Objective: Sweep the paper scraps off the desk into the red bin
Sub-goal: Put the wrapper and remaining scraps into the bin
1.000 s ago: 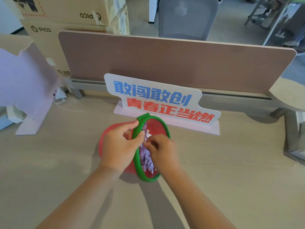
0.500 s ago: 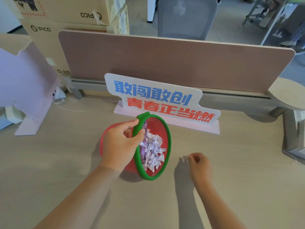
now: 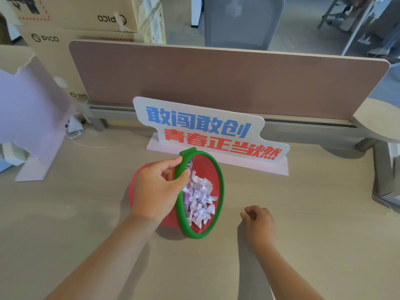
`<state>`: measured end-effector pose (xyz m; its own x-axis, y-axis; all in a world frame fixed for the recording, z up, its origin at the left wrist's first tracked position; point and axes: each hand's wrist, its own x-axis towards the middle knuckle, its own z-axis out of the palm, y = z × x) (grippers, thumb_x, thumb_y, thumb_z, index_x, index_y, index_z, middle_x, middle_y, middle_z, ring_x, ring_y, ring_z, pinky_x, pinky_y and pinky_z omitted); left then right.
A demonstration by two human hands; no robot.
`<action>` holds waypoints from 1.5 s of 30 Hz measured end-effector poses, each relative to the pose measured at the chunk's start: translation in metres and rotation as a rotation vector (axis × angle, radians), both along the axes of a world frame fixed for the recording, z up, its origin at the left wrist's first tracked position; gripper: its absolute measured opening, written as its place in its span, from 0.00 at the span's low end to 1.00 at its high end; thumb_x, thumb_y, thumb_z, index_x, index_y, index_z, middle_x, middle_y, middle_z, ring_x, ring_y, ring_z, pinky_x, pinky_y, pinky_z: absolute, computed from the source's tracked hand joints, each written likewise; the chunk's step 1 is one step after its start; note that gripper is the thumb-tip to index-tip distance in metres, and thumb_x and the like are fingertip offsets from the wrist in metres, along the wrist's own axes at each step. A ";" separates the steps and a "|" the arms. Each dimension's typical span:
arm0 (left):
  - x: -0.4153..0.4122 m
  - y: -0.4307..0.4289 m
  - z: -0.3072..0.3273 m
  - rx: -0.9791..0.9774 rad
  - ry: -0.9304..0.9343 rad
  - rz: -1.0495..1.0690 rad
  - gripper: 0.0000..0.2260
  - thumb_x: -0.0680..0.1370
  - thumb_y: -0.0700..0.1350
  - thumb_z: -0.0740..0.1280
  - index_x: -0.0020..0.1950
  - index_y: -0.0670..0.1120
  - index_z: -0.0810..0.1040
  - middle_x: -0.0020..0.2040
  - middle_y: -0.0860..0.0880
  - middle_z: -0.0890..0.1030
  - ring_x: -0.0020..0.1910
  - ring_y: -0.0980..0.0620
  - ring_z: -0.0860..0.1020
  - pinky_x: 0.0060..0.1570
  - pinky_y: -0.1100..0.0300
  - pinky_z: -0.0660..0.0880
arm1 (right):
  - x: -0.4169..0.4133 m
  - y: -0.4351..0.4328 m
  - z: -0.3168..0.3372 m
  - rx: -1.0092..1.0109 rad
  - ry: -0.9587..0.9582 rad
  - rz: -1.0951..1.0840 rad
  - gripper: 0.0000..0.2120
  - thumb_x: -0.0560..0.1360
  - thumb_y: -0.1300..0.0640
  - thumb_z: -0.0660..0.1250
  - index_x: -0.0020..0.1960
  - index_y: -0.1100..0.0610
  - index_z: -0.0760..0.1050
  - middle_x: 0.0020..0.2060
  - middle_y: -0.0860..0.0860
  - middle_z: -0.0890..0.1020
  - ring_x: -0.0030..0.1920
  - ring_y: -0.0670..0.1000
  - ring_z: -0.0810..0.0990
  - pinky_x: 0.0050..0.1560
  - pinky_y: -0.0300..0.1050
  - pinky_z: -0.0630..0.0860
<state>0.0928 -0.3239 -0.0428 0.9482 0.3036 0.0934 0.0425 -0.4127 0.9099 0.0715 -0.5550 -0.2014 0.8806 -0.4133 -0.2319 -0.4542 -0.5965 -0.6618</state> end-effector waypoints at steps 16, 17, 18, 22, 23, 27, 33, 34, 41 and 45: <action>0.002 0.000 0.003 -0.040 0.042 -0.040 0.13 0.69 0.44 0.74 0.53 0.51 0.82 0.29 0.40 0.75 0.28 0.55 0.68 0.35 0.56 0.74 | 0.028 0.084 0.111 0.390 -0.238 0.270 0.15 0.73 0.67 0.63 0.34 0.49 0.70 0.30 0.44 0.75 0.31 0.42 0.72 0.35 0.36 0.70; 0.002 0.000 0.003 -0.041 0.041 -0.042 0.13 0.69 0.44 0.74 0.53 0.51 0.82 0.28 0.43 0.73 0.28 0.55 0.67 0.33 0.58 0.72 | 0.029 0.093 0.114 0.379 -0.229 0.359 0.16 0.73 0.67 0.64 0.34 0.48 0.70 0.30 0.43 0.75 0.31 0.40 0.72 0.35 0.33 0.70; 0.001 0.000 0.002 -0.038 0.041 -0.043 0.13 0.69 0.44 0.74 0.53 0.52 0.82 0.27 0.46 0.71 0.27 0.56 0.66 0.33 0.61 0.70 | 0.029 0.097 0.115 0.367 -0.213 0.410 0.16 0.72 0.67 0.64 0.33 0.48 0.70 0.30 0.43 0.75 0.32 0.39 0.73 0.35 0.30 0.69; 0.002 0.008 0.001 -0.105 0.063 -0.050 0.12 0.68 0.47 0.75 0.43 0.64 0.80 0.30 0.42 0.78 0.29 0.55 0.71 0.37 0.54 0.76 | 0.024 0.081 0.103 0.391 -0.303 0.131 0.12 0.72 0.66 0.65 0.39 0.49 0.74 0.38 0.46 0.80 0.40 0.46 0.78 0.44 0.40 0.75; 0.002 0.011 0.000 -0.122 0.072 -0.040 0.12 0.67 0.48 0.75 0.42 0.66 0.80 0.32 0.42 0.80 0.30 0.54 0.73 0.39 0.51 0.78 | 0.020 0.075 0.097 0.348 -0.306 0.025 0.07 0.73 0.62 0.65 0.43 0.50 0.75 0.41 0.48 0.80 0.43 0.48 0.78 0.47 0.44 0.75; -0.003 0.022 0.002 -0.253 0.079 0.042 0.11 0.68 0.43 0.75 0.49 0.54 0.82 0.32 0.47 0.77 0.31 0.53 0.72 0.32 0.54 0.72 | 0.003 0.072 0.087 0.524 0.019 0.016 0.10 0.77 0.51 0.61 0.55 0.54 0.73 0.45 0.52 0.80 0.41 0.49 0.78 0.43 0.46 0.77; -0.016 0.045 -0.004 -0.645 0.153 0.190 0.09 0.72 0.38 0.70 0.51 0.47 0.81 0.38 0.49 0.84 0.34 0.54 0.80 0.34 0.63 0.79 | -0.007 0.077 0.110 0.623 -0.085 0.001 0.06 0.78 0.55 0.61 0.50 0.56 0.74 0.37 0.55 0.79 0.29 0.47 0.74 0.30 0.40 0.71; -0.019 0.050 -0.009 -0.658 0.183 0.201 0.08 0.73 0.39 0.70 0.51 0.47 0.81 0.39 0.48 0.84 0.35 0.53 0.80 0.35 0.61 0.79 | -0.009 0.077 0.115 0.622 -0.101 0.004 0.06 0.77 0.55 0.62 0.49 0.57 0.74 0.36 0.54 0.78 0.29 0.47 0.73 0.29 0.40 0.70; -0.038 0.071 -0.025 -0.636 0.357 0.199 0.08 0.74 0.45 0.69 0.52 0.47 0.80 0.41 0.45 0.83 0.35 0.46 0.78 0.37 0.55 0.72 | -0.021 0.093 0.134 0.531 -0.169 0.051 0.03 0.76 0.53 0.64 0.44 0.51 0.71 0.33 0.51 0.75 0.33 0.50 0.75 0.35 0.48 0.72; -0.037 0.062 -0.015 -0.633 0.374 0.148 0.04 0.74 0.43 0.68 0.48 0.46 0.78 0.31 0.47 0.79 0.26 0.51 0.75 0.28 0.62 0.67 | -0.033 0.090 0.137 0.555 -0.141 -0.061 0.05 0.76 0.53 0.63 0.44 0.54 0.72 0.33 0.53 0.77 0.31 0.50 0.73 0.34 0.47 0.70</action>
